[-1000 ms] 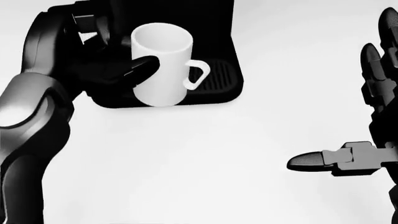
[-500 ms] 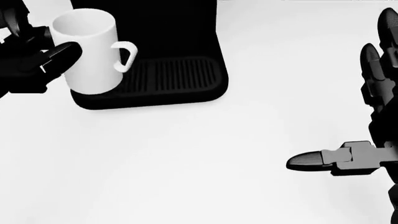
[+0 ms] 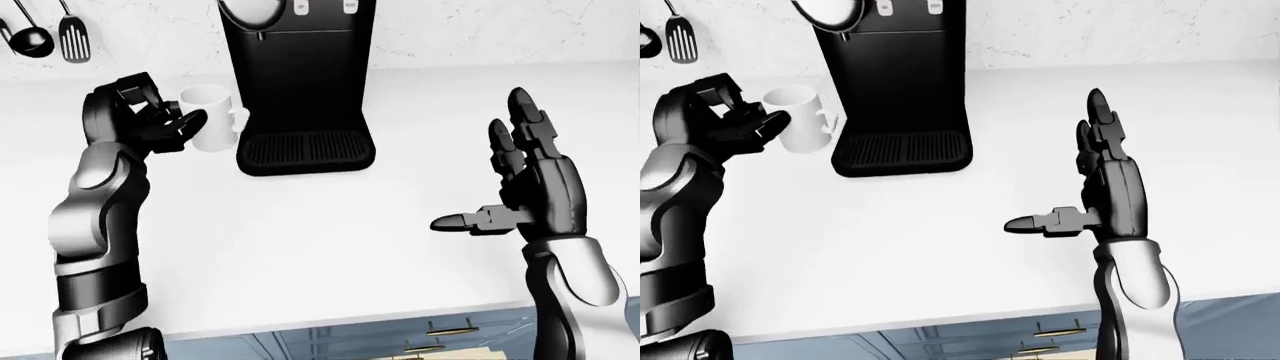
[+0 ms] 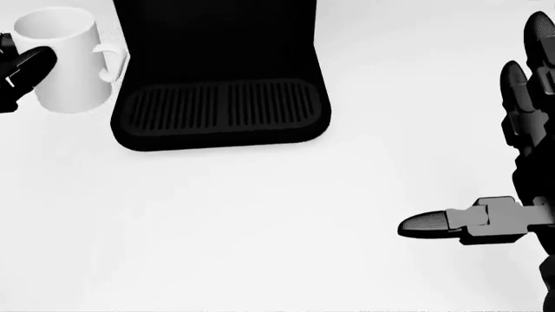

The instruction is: Pick the mug from under the coffee machine dispenser and place it on the counter.

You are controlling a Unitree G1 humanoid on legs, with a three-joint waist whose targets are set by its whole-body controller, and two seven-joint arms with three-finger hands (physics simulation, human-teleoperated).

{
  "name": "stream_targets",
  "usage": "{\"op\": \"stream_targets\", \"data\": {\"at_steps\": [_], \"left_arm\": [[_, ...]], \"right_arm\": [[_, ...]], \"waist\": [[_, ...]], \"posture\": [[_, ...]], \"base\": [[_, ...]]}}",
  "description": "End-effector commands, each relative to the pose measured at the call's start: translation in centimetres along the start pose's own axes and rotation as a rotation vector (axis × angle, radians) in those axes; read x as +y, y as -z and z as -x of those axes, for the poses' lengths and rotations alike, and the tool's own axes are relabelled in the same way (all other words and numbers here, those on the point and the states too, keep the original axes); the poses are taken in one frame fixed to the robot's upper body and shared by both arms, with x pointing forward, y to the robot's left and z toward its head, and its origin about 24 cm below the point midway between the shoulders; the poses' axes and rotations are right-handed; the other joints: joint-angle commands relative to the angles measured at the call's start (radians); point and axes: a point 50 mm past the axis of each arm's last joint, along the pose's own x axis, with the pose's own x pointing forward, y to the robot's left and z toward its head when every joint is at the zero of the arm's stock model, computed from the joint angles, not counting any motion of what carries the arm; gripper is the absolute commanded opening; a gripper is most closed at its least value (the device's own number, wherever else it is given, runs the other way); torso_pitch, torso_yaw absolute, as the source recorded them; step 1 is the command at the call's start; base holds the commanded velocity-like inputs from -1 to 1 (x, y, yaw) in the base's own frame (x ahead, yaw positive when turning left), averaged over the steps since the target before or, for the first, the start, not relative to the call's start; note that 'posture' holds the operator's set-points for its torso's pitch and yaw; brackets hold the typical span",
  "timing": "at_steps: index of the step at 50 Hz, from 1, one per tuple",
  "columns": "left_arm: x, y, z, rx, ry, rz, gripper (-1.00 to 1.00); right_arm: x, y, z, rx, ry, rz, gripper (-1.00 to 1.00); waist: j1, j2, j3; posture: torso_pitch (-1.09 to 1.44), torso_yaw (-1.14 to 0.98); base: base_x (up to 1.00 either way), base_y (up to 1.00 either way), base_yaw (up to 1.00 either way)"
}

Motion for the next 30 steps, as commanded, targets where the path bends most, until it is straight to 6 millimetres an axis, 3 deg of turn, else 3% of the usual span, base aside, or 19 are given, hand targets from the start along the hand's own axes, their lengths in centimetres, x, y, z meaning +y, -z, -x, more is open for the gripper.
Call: {"op": "stream_targets", "data": {"at_steps": [1, 17, 30], "left_arm": [[0.1, -3.8, 0.3, -0.178, 0.0, 0.021, -1.0], [2.8, -3.7, -0.9, -0.247, -0.092, -0.003, -1.0], [3.3, -1.4, -4.4, -0.259, -0.135, 0.004, -1.0]], "right_arm": [[-0.2, -1.5, 0.0, -0.08, 0.012, 0.021, 1.0], [-0.2, -1.4, 0.0, -0.08, 0.011, 0.025, 1.0], [-0.1, -1.2, 0.1, -0.08, 0.007, 0.032, 1.0]], "waist": [[-0.003, 0.005, -0.027], [-0.007, 0.011, -0.031], [-0.006, 0.007, -0.039]], "posture": [[0.0, 0.0], [0.0, 0.0], [0.0, 0.0]], "base": [[0.0, 0.0, 0.0], [0.0, 0.0, 0.0], [0.0, 0.0, 0.0]]}}
